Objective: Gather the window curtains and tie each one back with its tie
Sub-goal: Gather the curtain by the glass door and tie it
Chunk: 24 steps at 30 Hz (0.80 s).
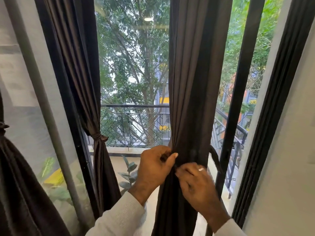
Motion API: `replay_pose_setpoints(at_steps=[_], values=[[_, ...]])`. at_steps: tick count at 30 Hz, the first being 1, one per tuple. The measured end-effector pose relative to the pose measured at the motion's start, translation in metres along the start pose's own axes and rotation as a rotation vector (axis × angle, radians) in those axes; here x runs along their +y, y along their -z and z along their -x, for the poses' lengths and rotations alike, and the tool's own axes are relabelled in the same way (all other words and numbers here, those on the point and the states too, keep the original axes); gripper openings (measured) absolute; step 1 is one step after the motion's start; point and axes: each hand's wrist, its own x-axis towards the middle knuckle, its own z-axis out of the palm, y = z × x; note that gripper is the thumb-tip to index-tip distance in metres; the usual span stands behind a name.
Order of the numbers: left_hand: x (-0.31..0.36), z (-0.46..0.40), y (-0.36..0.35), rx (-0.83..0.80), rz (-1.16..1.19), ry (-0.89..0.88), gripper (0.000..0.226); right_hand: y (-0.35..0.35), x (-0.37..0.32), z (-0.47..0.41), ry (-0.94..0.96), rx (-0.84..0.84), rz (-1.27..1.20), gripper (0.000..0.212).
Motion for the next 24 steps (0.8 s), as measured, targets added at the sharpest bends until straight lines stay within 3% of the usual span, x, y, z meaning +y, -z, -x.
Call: replay_pose_setpoints(at_steps=[4,7,9,11,15,17,19,23,24], values=[[0.0,-0.001,0.007,0.02,0.019,0.014,0.017,0.028,0.027,-0.015,-0.493,0.365,-0.083,0.031],[0.004,-0.002,0.008,0.019,0.027,-0.002,0.024,0.021,0.043,-0.031,-0.677,0.177,-0.196,0.045],[0.006,-0.003,0.005,0.008,0.001,-0.014,0.024,0.012,0.049,-0.033,-0.647,0.068,-0.214,0.028],[0.006,-0.003,0.004,-0.006,-0.037,-0.013,0.024,0.002,0.048,-0.029,-0.593,0.102,-0.153,0.013],[0.001,-0.005,0.007,-0.006,-0.078,0.01,0.011,-0.006,0.028,-0.009,-0.362,0.048,-0.159,0.01],[-0.001,-0.006,0.009,0.006,-0.074,0.023,0.011,-0.002,0.029,-0.003,-0.546,0.235,-0.285,0.009],[-0.004,-0.006,0.011,0.015,-0.071,0.014,0.013,-0.001,0.033,0.003,-0.682,0.418,-0.244,0.008],[-0.002,-0.002,0.006,-0.002,-0.024,0.009,0.012,-0.01,0.011,0.017,-0.1,0.158,0.068,0.015],[-0.001,-0.003,0.003,-0.003,-0.003,0.017,0.011,-0.011,0.008,0.015,-0.058,0.14,0.092,0.015]])
